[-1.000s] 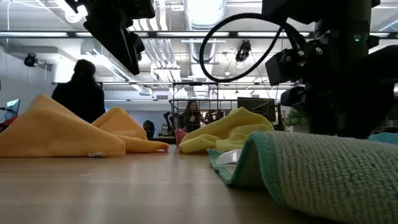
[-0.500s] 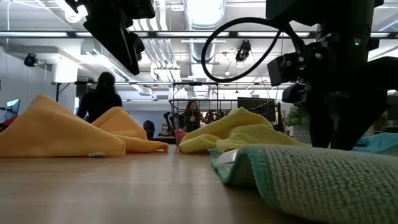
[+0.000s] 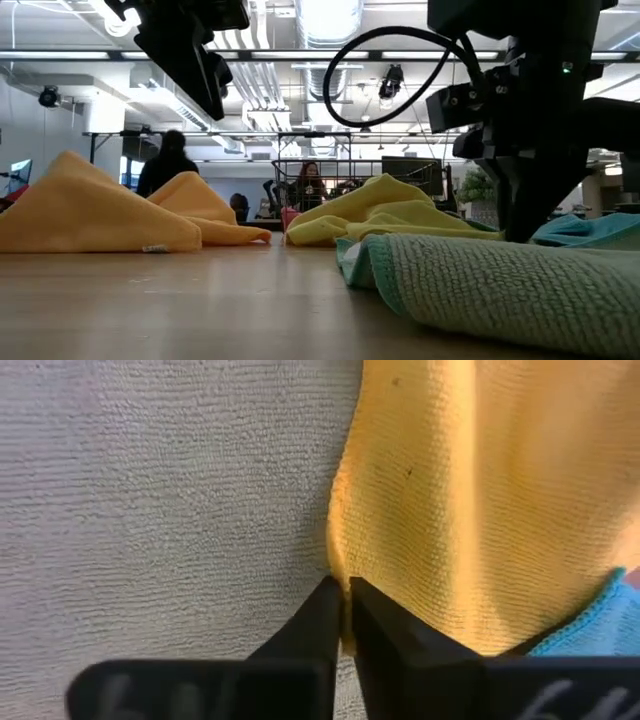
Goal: Fold microfiber towels
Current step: Fold the yellow microfiber cloth
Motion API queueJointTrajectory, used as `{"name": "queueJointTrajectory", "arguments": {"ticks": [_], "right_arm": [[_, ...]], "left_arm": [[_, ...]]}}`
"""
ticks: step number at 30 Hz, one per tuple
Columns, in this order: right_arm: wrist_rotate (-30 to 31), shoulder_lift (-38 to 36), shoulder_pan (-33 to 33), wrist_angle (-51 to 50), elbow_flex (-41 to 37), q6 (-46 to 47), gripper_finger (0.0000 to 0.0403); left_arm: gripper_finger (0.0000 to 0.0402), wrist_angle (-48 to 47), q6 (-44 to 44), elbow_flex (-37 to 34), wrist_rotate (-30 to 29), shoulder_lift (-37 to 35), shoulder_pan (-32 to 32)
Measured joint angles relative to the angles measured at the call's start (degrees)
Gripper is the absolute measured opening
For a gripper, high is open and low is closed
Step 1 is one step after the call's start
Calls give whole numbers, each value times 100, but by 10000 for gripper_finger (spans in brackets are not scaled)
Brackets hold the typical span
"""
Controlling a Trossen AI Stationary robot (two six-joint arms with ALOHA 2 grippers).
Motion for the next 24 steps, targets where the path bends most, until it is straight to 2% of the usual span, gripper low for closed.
{"name": "queueJointTrajectory", "arguments": {"ticks": [9, 15, 24], "right_arm": [[4, -251, -1, -698, 787, 173, 9], [201, -255, -72, -1277, 1760, 198, 9], [356, -233, -491, -1746, 2881, 370, 9]], "left_arm": [[168, 95, 0, 3, -2, -2, 0], [168, 776, -2, -11, -6, 32, -15], [168, 1738, 1, -24, -20, 447, -124]]}}
